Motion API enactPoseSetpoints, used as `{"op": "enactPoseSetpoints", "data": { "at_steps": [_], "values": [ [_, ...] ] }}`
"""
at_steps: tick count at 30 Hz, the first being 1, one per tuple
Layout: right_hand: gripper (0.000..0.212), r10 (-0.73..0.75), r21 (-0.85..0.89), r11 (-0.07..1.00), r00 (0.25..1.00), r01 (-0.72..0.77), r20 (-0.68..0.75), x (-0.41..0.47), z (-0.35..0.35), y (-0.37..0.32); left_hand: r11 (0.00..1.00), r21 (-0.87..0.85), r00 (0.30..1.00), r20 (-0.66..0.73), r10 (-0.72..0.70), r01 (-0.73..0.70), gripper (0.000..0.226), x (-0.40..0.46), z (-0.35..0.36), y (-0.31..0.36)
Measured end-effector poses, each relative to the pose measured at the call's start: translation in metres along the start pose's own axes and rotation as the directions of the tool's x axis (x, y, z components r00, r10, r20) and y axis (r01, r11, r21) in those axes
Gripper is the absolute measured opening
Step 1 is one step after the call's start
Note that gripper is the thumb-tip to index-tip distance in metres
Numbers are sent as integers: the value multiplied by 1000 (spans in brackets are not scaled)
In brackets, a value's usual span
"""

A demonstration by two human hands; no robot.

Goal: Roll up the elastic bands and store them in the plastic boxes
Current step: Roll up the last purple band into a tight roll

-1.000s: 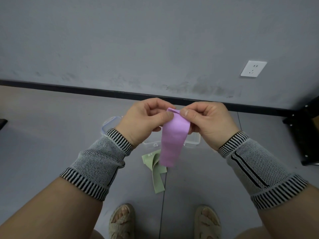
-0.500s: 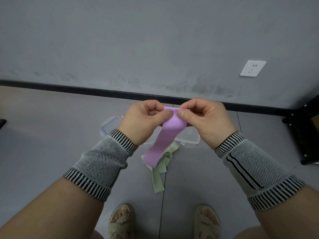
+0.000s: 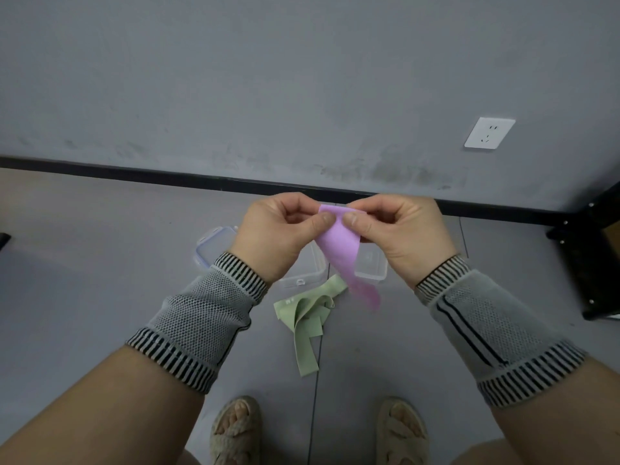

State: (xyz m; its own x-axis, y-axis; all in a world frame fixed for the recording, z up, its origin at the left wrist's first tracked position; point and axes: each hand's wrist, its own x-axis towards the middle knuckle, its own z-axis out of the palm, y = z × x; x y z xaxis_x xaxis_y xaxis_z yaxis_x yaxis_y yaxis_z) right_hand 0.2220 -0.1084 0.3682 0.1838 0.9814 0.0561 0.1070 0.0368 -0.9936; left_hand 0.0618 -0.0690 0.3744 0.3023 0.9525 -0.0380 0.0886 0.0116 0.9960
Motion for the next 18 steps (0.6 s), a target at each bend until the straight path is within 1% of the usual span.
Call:
{"op": "enactPoseSetpoints", "data": {
  "at_steps": [3,5,6,7,8,9,11,13,16,18],
  "values": [
    [18,-42,-55,998,998,40,-37,0,5,1,999,31,995,-94,45,-43,10,1,1,-2],
    [22,-39,-38,999,998,37,-56,0,7,0,999,36,991,-126,43,-39,9,2,2,-3],
    [23,6,34,999,998,-4,-57,1,7,0,1000,-16,993,-121,7,-9,10,2,2,-3],
    [23,76,146,987,996,-70,-37,1,7,-1,995,-92,994,-97,-51,42,12,3,3,-2],
    [22,146,239,961,989,-140,-7,2,8,-1,984,-153,993,-64,-103,93,14,3,3,-1],
    [22,190,290,939,982,-188,20,3,8,-2,975,-183,990,-31,-136,128,15,3,3,-1],
    [20,194,264,945,981,-194,27,3,6,-1,976,-166,990,-13,-142,138,15,3,2,0],
    [16,131,192,973,991,-132,19,1,7,-2,979,-158,991,-8,-133,130,17,3,1,0],
    [14,53,125,991,999,-52,0,0,8,-2,980,-153,992,29,-124,127,13,1,3,1],
    [15,33,111,993,999,-32,-6,0,7,-1,970,-191,988,72,-138,149,7,0,2,1]
  ]
}}
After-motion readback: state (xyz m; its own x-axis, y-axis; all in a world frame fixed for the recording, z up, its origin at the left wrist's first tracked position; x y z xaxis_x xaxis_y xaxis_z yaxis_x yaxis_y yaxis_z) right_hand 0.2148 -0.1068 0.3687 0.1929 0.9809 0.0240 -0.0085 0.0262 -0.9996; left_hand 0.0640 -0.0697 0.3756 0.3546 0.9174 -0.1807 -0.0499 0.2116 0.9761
